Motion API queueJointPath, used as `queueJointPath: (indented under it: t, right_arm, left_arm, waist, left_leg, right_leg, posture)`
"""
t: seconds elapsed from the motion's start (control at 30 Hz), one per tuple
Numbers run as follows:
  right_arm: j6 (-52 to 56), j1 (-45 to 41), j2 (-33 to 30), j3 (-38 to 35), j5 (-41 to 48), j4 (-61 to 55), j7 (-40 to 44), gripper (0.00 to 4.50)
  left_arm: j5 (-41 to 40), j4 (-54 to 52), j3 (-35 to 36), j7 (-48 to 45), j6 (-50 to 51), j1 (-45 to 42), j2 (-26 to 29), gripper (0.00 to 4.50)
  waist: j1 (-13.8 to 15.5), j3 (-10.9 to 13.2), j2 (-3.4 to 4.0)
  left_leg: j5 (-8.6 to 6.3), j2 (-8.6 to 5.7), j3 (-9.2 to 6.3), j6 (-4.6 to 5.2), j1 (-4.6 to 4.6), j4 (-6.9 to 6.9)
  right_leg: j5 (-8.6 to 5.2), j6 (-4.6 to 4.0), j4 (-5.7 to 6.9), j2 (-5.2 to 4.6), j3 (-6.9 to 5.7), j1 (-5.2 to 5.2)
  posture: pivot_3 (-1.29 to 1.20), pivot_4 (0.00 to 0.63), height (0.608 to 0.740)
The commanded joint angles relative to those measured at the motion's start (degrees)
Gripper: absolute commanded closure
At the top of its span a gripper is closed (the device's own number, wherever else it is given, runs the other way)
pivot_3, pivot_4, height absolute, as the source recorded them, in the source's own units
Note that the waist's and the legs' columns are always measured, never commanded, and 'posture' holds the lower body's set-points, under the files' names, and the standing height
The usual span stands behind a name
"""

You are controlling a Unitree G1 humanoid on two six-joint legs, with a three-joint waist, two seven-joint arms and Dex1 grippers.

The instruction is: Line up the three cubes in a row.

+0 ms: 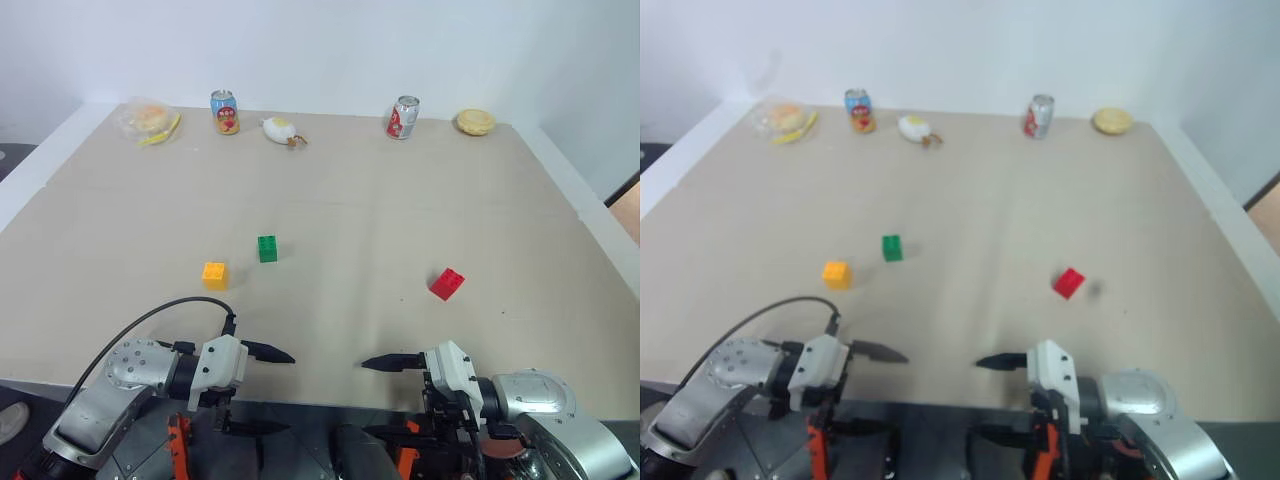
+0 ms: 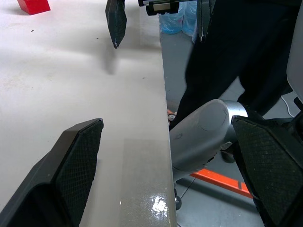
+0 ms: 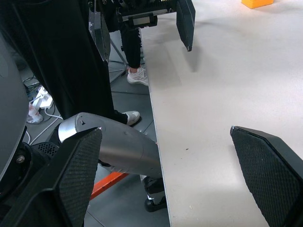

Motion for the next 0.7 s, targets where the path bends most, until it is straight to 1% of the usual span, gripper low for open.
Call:
queueJointPath:
  t: [0.03, 0.3, 0.57, 0.7]
  right_arm:
    - [-0.9, -0.5, 0.2, -0.5, 0.2, -0.3, 0.3, 0.0]
    - [-1.5, -1.6, 1.0, -0.1, -0.2, 0.5, 0.2, 0.0]
    - [0.2, -3.1, 1.0, -0.5, -0.1, 0.3, -0.6, 0.0]
    - [9.6, -7.8, 0.6, -6.2, 6.8, -1.6, -6.5, 0.0]
  left_arm:
    - [0.2, -0.4, -0.3, -0.8, -2.8, -0.5, -0.4, 0.02]
    - [0.9, 2.1, -0.5, -1.4, -5.7, -1.7, -2.3, 0.02]
    - [-0.7, 2.4, 0.0, -0.4, -4.0, -2.8, -3.6, 0.02]
    - [-5.2, 2.9, 1.5, 7.8, 4.9, -10.5, -10.2, 0.02]
  waist:
    - [0.0, 0.0, 0.0]
    - [0.0, 0.0, 0.0]
    - [0.0, 0.0, 0.0]
    - [0.1, 0.0, 0.01]
  left_leg:
    - [0.0, 0.0, 0.0, 0.0, 0.0, 0.0]
    - [0.0, -0.02, 0.01, 0.01, 0.01, 0.03]
    - [0.0, -0.01, 0.0, 0.01, 0.0, 0.03]
    - [0.03, -0.02, -0.01, 0.04, -0.04, 0.11]
  right_leg:
    - [0.0, 0.0, 0.0, 0.0, 0.0, 0.0]
    - [0.0, -0.01, 0.0, 0.0, 0.01, 0.02]
    - [0.0, -0.01, 0.0, 0.01, 0.0, 0.03]
    - [0.03, 0.04, 0.02, 0.01, -0.02, 0.08]
  posture:
    - [0.0, 0.15, 0.733]
    - [0.0, 0.15, 0.733]
    - [0.0, 0.15, 0.733]
    - [0.0, 0.15, 0.733]
